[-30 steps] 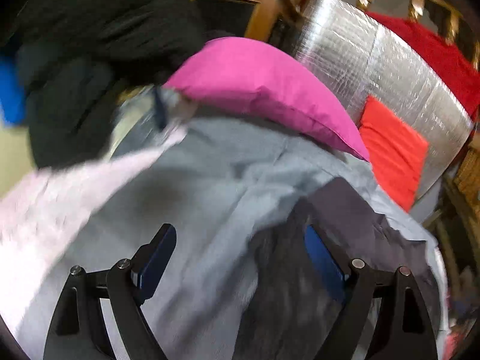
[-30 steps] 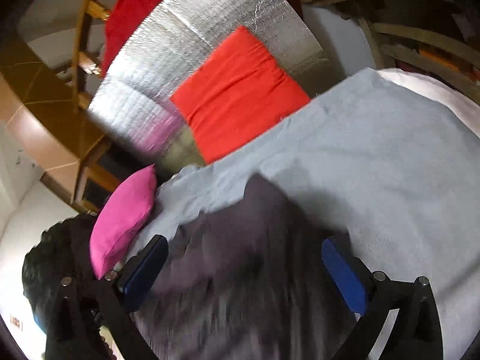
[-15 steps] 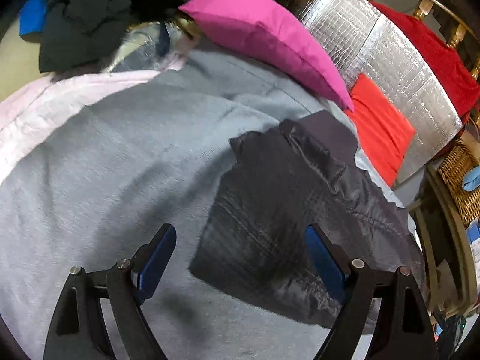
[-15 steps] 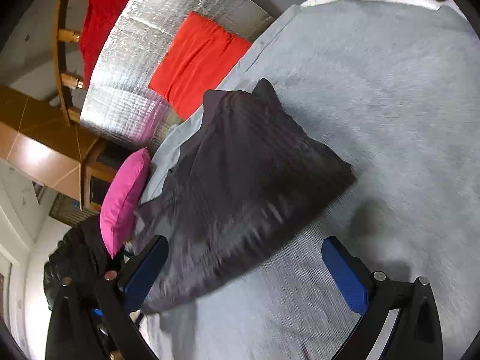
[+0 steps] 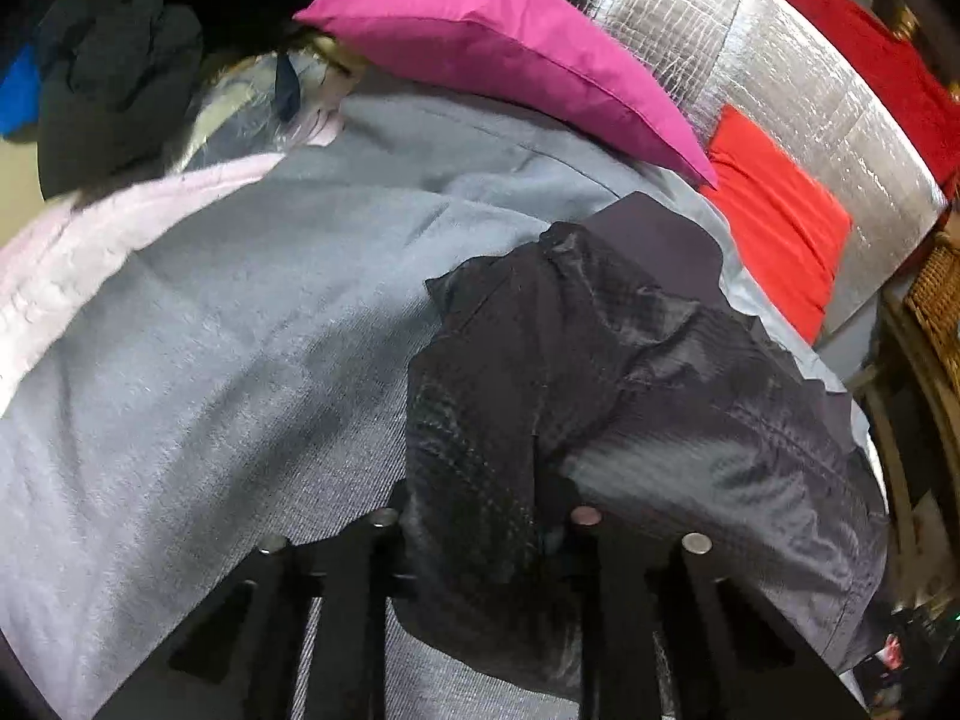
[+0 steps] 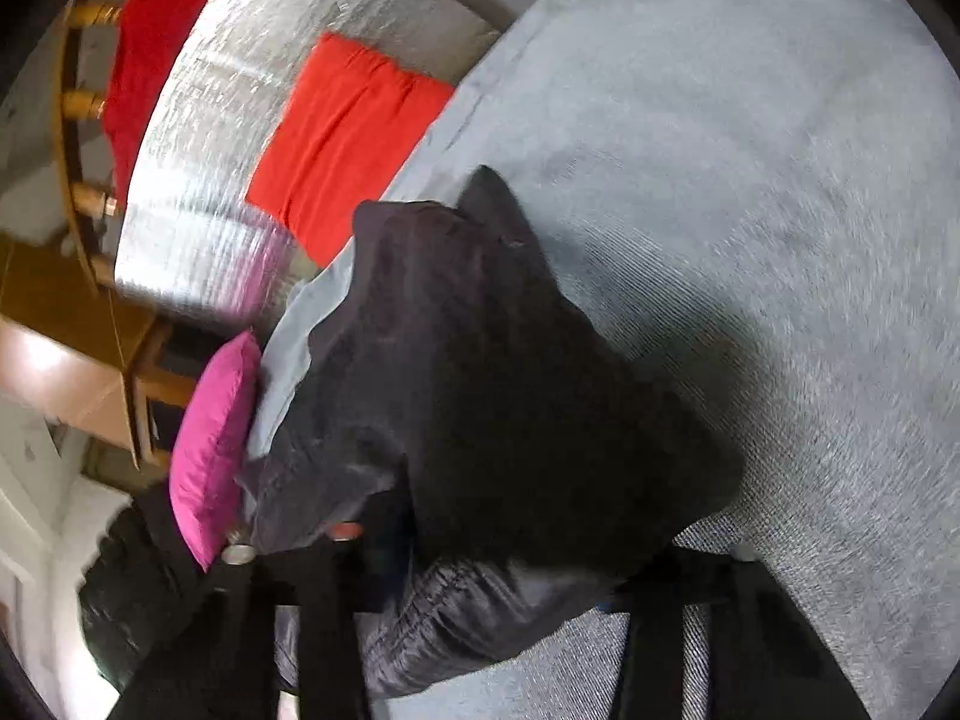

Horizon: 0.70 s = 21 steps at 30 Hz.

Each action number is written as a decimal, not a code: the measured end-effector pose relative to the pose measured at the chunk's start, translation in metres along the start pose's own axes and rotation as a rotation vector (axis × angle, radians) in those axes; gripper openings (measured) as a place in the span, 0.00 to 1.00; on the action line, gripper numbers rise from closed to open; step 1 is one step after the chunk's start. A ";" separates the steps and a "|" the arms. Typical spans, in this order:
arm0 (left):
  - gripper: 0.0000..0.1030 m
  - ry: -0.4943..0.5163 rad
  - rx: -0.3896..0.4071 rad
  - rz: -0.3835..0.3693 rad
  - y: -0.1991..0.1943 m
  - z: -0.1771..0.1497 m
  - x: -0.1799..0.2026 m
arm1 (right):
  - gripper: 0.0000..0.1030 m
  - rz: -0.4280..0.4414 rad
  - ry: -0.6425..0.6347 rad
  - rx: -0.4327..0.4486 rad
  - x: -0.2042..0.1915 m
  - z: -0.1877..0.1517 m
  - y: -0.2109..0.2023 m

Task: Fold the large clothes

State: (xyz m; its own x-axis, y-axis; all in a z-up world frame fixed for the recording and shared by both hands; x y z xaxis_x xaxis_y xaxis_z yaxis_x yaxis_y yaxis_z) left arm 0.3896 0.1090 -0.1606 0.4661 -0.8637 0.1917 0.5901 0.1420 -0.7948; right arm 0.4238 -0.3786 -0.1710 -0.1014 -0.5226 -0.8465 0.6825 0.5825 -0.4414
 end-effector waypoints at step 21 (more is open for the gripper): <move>0.72 0.102 0.085 -0.033 -0.071 -0.003 -0.086 | 0.76 -0.095 -0.312 -0.012 -0.004 0.004 -0.110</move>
Point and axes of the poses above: each gripper's, at about its wrist camera, not at the fingertips, and y roughly the way its jaws point, x to its right, z to its top, the point moved 4 cm from there along y, roughly the way its jaws point, and after that the axes turned 11 degrees about z, right-handed, at the moved point
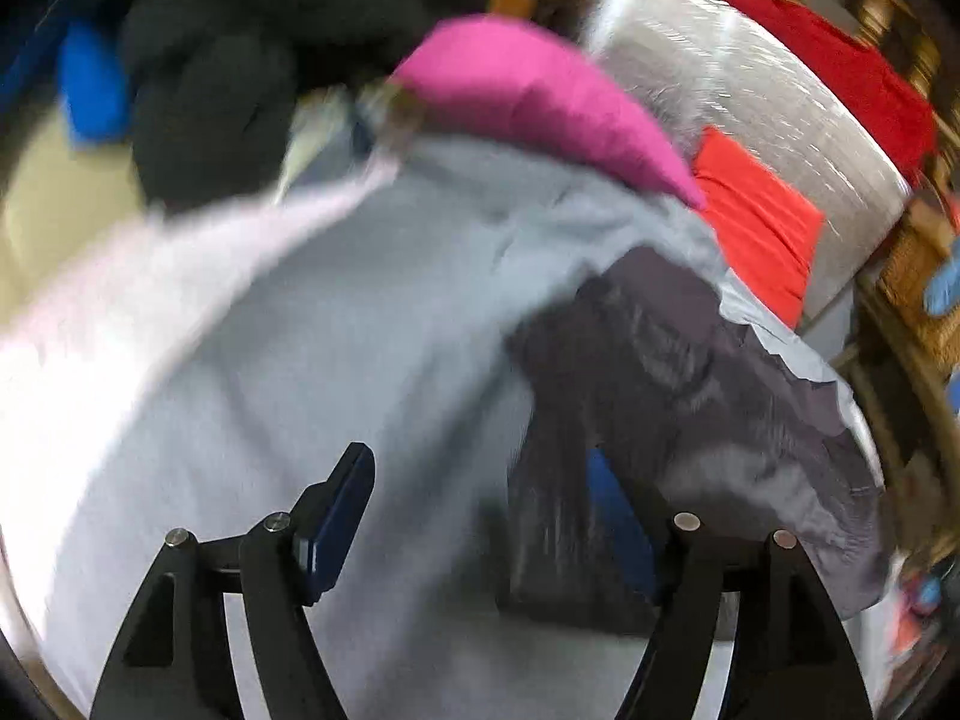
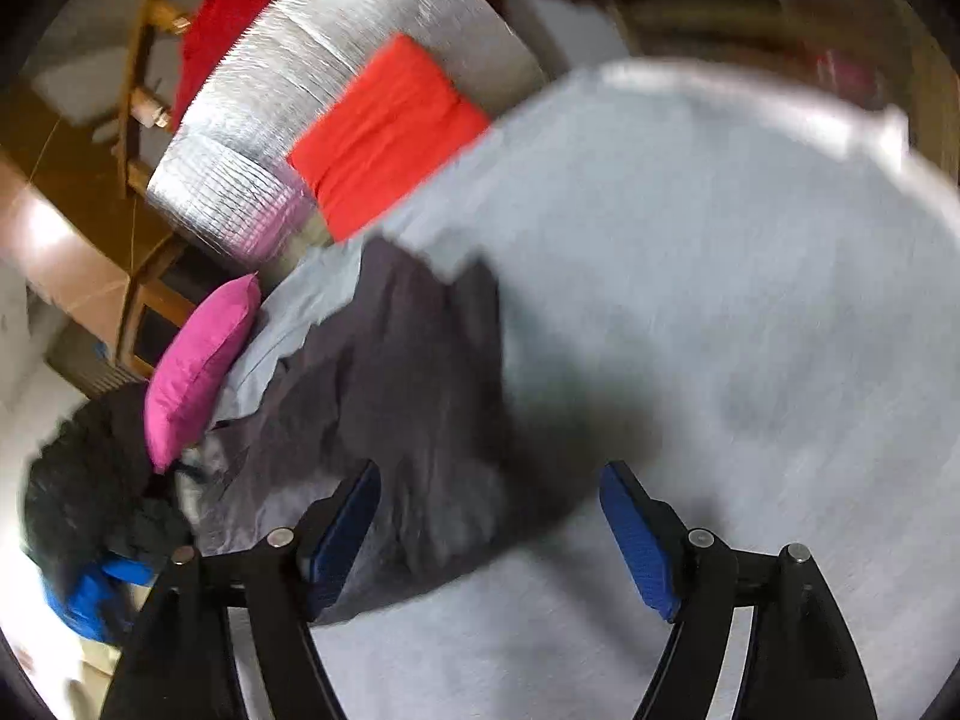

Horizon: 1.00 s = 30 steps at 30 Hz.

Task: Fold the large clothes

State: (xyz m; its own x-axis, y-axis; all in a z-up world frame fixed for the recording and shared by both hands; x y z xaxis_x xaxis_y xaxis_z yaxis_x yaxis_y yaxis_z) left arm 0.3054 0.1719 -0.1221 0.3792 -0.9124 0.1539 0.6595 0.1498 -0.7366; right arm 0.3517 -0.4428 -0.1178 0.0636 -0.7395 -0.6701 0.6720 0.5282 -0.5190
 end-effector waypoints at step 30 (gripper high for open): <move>0.02 0.436 -0.102 -0.013 0.176 0.111 0.160 | 0.10 -0.135 -0.543 -0.297 -0.084 0.149 0.216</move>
Point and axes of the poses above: each gripper's, at about its wrist camera, not at the fingertips, and y roughly the way its jaws point, x to its right, z to its top, the point moved 4 cm from there along y, roughly the way its jaws point, and after that the axes turned 11 degrees about z, right-handed, at the moved point
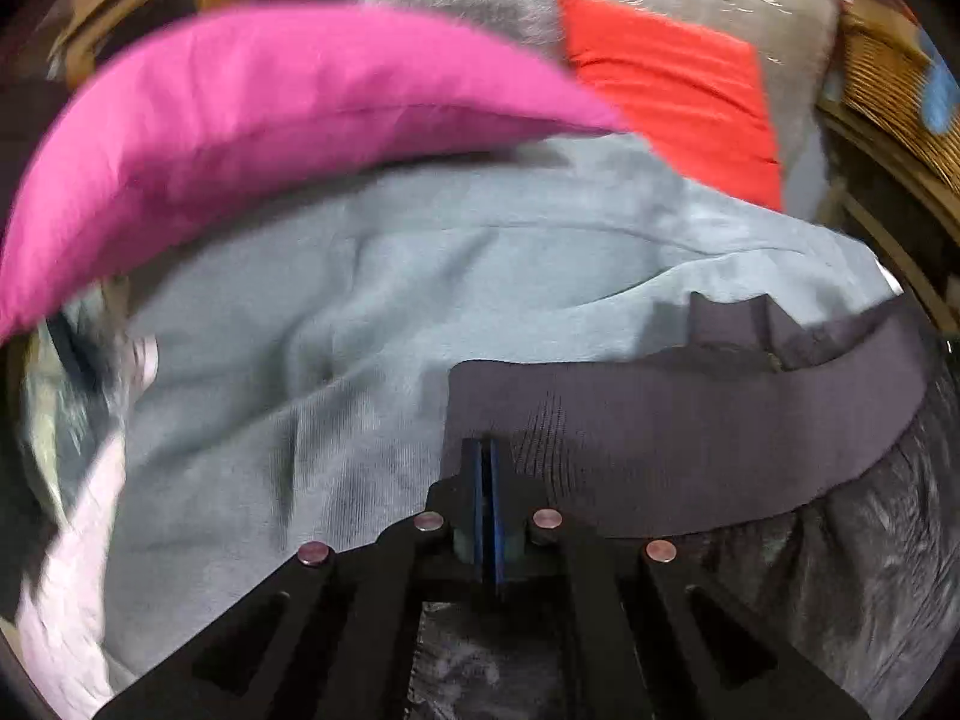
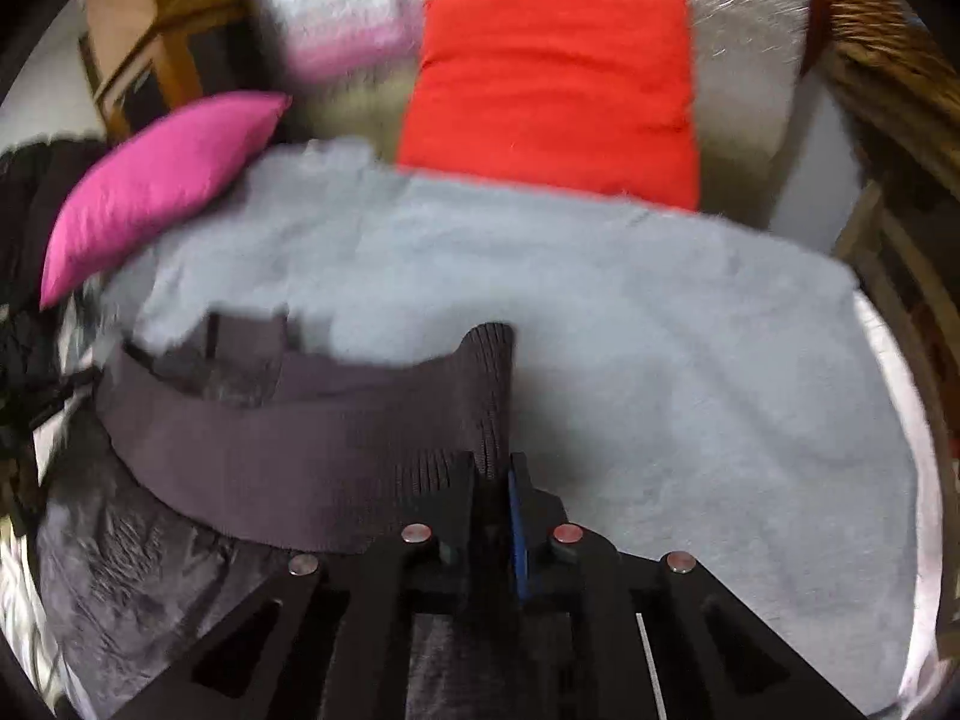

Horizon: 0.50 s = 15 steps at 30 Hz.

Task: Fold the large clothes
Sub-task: 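Grasp the ribbed hem again with both tools and lift it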

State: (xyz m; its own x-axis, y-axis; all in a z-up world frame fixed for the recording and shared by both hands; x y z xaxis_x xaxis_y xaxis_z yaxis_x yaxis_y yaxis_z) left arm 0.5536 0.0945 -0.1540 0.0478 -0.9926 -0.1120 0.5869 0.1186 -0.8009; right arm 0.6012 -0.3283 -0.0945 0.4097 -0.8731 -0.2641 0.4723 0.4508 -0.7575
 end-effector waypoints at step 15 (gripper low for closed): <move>0.05 -0.028 -0.028 0.062 0.023 -0.011 -0.004 | 0.01 -0.045 0.231 0.089 0.052 -0.009 0.009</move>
Point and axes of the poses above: each gripper's, at about its wrist camera, not at the fingertips, and y roughly the way its jaws point, x to its right, z to its top, the point moved 4 cm from there along y, roughly the way its jaws point, and after that the axes turned 11 degrees about z, right-handed, at the moved point
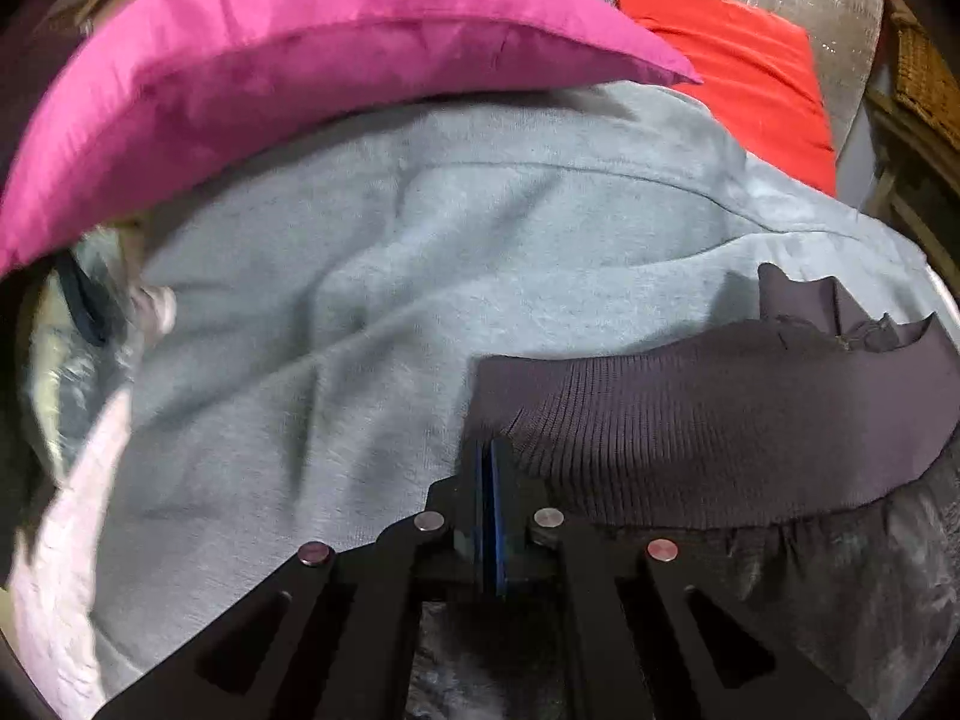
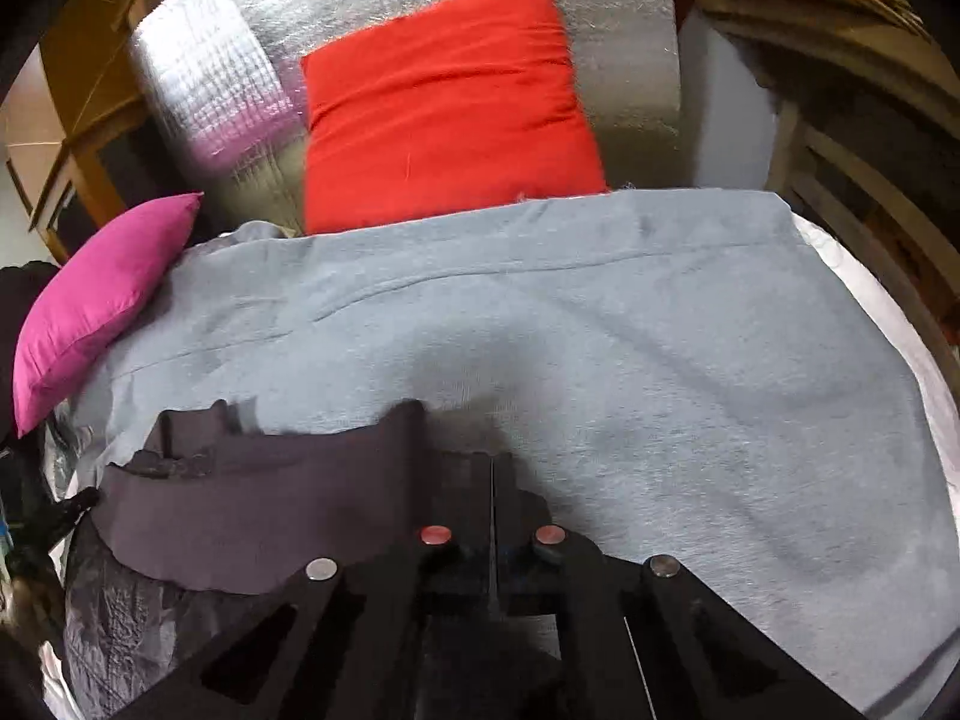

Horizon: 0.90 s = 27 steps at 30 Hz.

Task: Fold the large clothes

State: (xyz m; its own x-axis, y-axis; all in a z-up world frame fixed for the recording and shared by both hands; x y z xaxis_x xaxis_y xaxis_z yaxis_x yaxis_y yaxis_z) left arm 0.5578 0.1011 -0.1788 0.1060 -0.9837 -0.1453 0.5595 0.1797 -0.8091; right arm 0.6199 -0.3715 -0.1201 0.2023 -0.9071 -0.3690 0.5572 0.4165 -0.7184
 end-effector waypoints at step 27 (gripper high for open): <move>0.03 0.055 -0.023 0.031 0.010 -0.003 0.022 | 0.14 0.000 -0.169 -0.152 -0.031 -0.002 0.026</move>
State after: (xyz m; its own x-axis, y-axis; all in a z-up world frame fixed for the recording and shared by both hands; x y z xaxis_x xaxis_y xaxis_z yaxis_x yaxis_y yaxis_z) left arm 0.5636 0.0812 -0.1920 0.0777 -0.9765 -0.2009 0.5377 0.2108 -0.8164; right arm 0.6269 -0.3326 -0.1286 0.3420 -0.8988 -0.2742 0.4319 0.4095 -0.8036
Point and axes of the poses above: each gripper's, at about its wrist camera, not at the fingertips, and y roughly the way its jaws point, x to its right, z to its top, the point moved 4 cm from there along y, roughly the way its jaws point, and after that the axes turned 11 degrees about z, right-handed, at the moved point
